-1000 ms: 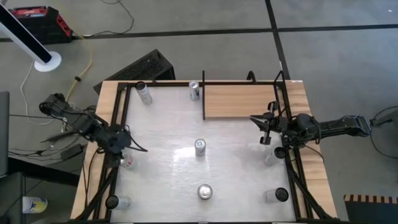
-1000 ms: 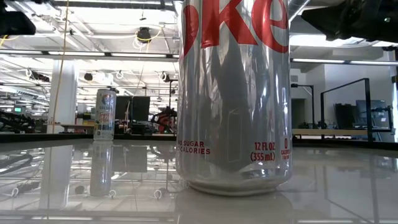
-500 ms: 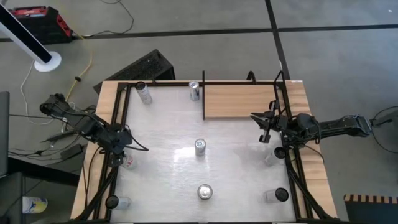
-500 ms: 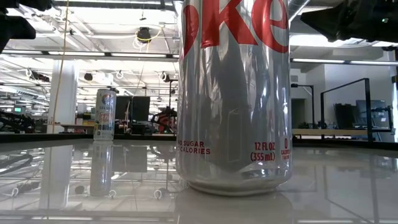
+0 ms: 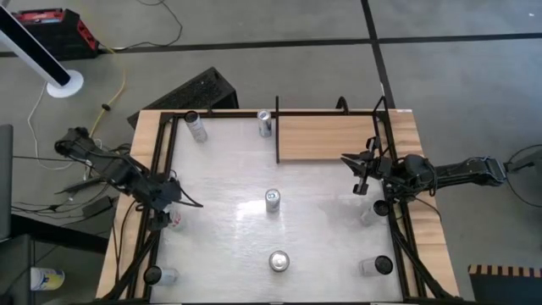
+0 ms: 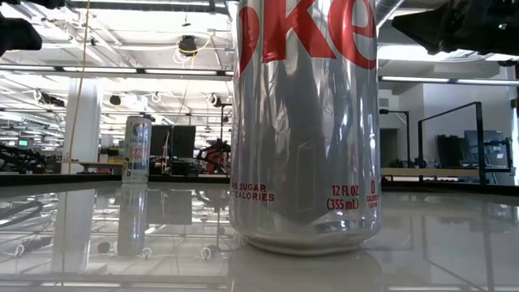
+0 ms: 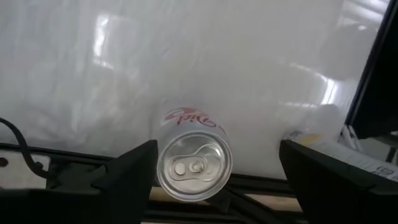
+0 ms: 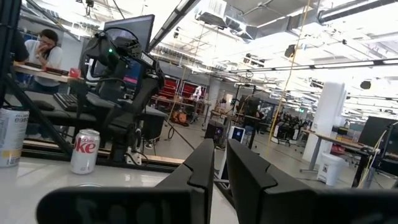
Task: Place canned beverage on shelf
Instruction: Put the top red-silver soda can on the shelf
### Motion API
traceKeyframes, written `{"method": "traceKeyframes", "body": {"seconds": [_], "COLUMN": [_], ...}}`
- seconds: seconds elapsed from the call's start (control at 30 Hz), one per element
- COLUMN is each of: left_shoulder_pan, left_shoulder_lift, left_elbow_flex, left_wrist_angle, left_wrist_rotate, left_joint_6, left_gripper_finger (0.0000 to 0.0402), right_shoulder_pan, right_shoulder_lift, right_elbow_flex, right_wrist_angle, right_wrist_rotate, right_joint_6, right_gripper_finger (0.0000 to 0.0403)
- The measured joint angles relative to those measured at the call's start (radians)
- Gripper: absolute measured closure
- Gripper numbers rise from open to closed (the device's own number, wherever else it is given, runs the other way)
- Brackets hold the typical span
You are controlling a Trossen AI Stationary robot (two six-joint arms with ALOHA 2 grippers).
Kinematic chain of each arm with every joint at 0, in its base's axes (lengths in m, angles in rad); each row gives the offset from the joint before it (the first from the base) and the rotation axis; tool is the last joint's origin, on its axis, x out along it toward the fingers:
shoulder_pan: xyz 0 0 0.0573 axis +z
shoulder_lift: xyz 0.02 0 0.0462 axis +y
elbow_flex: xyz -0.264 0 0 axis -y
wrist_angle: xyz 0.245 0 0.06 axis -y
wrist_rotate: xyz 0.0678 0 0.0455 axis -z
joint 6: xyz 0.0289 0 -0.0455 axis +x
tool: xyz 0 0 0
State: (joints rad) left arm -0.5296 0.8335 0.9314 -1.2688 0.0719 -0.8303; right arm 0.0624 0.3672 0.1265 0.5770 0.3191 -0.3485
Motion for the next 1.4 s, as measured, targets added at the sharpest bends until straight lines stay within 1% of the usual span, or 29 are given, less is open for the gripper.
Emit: {"method": "traceKeyframes", "body": {"seconds": [0.3,0.5,0.6,0.67,0.87,0.97,1.17,1.3,1.4], "left_shoulder_pan": [-0.112,-0.145,-0.145,-0.145,-0.144,-0.144,-0.143,-0.14,-0.115], "left_shoulder_lift": [0.101,0.159,0.183,0.194,0.23,0.243,0.27,0.273,0.272], "left_elbow_flex": [0.0,0.0,0.0,0.0,-0.002,-0.033,-0.1,-0.109,-0.109], "left_wrist_angle": [-0.006,-0.044,-0.078,-0.079,-0.073,-0.057,-0.036,-0.024,-0.014], "left_wrist_rotate": [-0.053,-0.08,-0.075,-0.052,-0.034,-0.028,0.026,0.023,0.013], "left_joint_6": [0.082,0.121,0.117,0.117,0.172,0.181,0.215,0.267,0.297], "left_gripper_finger": [0.008,0.008,0.008,0.008,0.008,0.008,0.008,0.008,0.0081], "right_shoulder_pan": [0.0,0.0,0.0,0.0,0.001,0.001,0.001,-0.009,-0.022], "right_shoulder_lift": [0.0,0.0,0.0,0.0,0.0,0.0,0.0,0.0,0.0], "right_elbow_flex": [0.0,0.0,0.0,0.0,0.0,0.0,0.0,0.0,0.0], "right_wrist_angle": [0.0,0.0,-0.001,-0.001,-0.002,-0.003,-0.003,-0.002,-0.001], "right_wrist_rotate": [0.0,0.0,0.0,-0.001,-0.001,-0.001,-0.002,-0.002,-0.001], "right_joint_6": [0.015,0.018,0.025,0.041,0.045,0.045,0.045,0.044,0.044], "right_gripper_finger": [0.0332,0.0332,0.0332,0.0332,0.0332,0.0332,0.0332,0.0332,0.0332]}}
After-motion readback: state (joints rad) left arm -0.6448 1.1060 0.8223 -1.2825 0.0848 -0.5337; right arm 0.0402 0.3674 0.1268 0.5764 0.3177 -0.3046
